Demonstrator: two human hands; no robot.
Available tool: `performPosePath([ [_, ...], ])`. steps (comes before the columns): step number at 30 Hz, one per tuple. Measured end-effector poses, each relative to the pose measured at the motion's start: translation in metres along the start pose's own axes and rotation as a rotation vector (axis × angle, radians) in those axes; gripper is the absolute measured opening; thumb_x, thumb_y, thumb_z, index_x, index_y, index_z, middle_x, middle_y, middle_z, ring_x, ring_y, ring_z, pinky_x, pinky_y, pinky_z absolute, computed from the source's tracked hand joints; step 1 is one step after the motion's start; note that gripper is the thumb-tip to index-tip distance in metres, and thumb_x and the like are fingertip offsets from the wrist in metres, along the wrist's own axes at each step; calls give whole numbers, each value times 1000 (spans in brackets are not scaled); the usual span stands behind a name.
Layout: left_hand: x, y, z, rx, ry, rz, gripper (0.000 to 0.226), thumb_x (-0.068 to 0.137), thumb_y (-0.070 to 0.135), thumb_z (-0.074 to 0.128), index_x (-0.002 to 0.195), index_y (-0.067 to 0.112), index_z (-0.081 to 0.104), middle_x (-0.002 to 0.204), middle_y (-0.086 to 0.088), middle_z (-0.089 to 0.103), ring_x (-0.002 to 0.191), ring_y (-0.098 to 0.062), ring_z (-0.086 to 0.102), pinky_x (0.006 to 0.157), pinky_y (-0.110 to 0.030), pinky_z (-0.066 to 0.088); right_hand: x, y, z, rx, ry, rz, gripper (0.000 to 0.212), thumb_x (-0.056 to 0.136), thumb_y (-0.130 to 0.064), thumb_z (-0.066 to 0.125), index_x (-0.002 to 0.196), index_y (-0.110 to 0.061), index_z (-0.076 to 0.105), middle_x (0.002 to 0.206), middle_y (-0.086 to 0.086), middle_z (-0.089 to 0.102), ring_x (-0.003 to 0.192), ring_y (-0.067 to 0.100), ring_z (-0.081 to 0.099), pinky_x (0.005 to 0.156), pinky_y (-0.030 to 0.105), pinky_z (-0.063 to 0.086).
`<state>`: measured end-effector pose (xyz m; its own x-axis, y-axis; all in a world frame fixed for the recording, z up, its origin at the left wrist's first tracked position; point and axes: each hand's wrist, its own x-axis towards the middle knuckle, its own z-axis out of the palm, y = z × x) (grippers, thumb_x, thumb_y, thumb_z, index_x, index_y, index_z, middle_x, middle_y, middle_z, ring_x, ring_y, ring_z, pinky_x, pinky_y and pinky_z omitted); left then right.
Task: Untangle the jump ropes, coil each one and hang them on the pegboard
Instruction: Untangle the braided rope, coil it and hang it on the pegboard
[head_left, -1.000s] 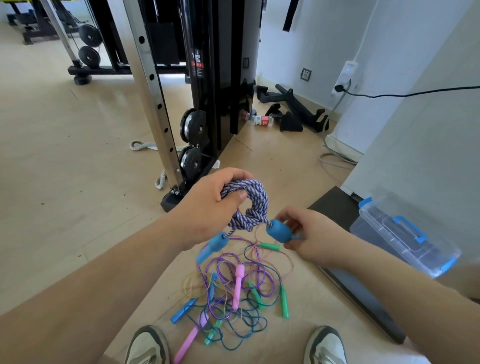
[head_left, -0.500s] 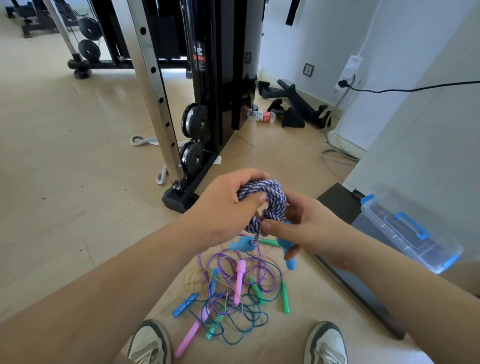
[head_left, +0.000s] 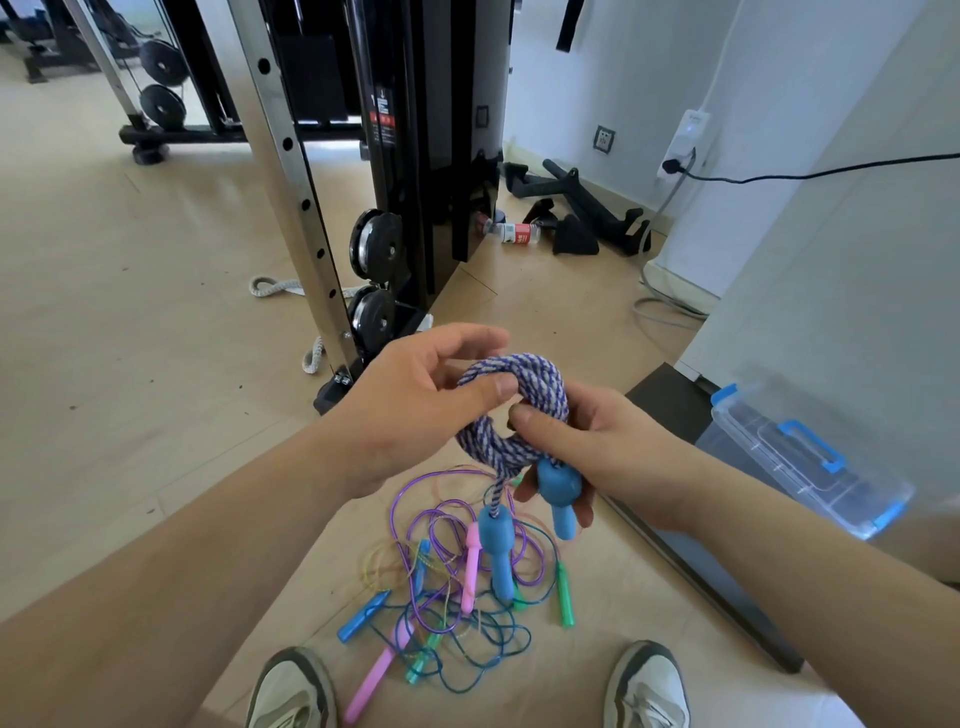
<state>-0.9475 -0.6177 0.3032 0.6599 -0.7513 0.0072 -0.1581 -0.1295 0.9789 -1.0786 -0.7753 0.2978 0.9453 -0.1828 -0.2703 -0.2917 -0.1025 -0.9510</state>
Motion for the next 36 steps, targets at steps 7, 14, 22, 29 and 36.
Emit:
performPosePath([
  [7, 0, -29, 17, -99, -424, -378, 48, 89, 62, 65, 121, 27, 72, 124, 2, 74, 125, -16, 64, 115, -48, 41, 4, -1, -5, 262, 283, 27, 35, 99, -44, 65, 101, -9, 65, 83, 20, 73, 61, 26, 69, 40, 27, 44],
  [14, -12, -30, 26, 326, -395, -230, 67, 76, 46, 88, 133, 40, 54, 100, 12, 69, 88, 2, 66, 88, -27, 56, 8, 13, -17, 199, 475, 266, 24, 103, -33, 58, 113, -11, 62, 81, 14, 73, 63, 28, 76, 40, 24, 41],
  [22, -3, -22, 59, 58, 15, -326, 51, 83, 75, 60, 114, 34, 60, 86, -9, 78, 79, -23, 77, 84, -42, 63, 10, 13, -3, 90, 384, 257, 23, 100, -33, 60, 104, -11, 67, 78, 10, 74, 63, 27, 76, 41, 26, 46],
  [29, -1, -24, 40, -142, -85, -506, 54, 103, 59, 43, 93, 12, 68, 60, -6, 65, 54, -30, 65, 67, -40, 57, 0, 11, -4, 70, 137, 89, 39, 95, -51, 65, 119, -21, 61, 97, 10, 77, 88, 36, 78, 44, 30, 53],
  [36, -4, -24, 45, 18, -78, -505, 52, 102, 60, 42, 109, 15, 67, 70, -9, 68, 53, -24, 68, 60, -32, 58, 6, 3, -1, 255, 197, 324, 52, 91, -74, 54, 105, -27, 71, 100, 7, 79, 95, 30, 76, 66, 49, 62],
])
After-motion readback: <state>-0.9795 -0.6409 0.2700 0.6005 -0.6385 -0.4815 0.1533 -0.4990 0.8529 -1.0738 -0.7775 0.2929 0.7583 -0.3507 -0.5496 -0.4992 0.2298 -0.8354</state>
